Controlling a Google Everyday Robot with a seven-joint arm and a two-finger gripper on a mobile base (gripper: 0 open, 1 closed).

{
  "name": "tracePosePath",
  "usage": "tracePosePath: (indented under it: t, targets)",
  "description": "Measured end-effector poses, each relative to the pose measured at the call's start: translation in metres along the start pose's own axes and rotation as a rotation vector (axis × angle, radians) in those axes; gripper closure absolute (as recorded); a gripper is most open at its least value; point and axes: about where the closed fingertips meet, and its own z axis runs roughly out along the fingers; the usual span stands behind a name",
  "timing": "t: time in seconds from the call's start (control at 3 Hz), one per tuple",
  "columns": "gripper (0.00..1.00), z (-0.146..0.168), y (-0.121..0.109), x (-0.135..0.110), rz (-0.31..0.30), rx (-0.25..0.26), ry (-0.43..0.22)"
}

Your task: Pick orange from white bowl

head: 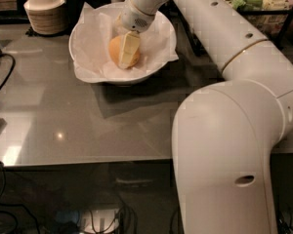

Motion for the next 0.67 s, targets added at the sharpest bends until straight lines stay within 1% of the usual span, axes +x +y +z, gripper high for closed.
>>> tracePosePath:
  t: [0.33, 0.67]
  targets:
    - [0.14, 0.0002, 0.0000, -0.0001, 0.000, 0.000, 0.000]
    - [0.15, 0.0038, 0.0053, 0.0035, 0.026, 0.003, -0.001]
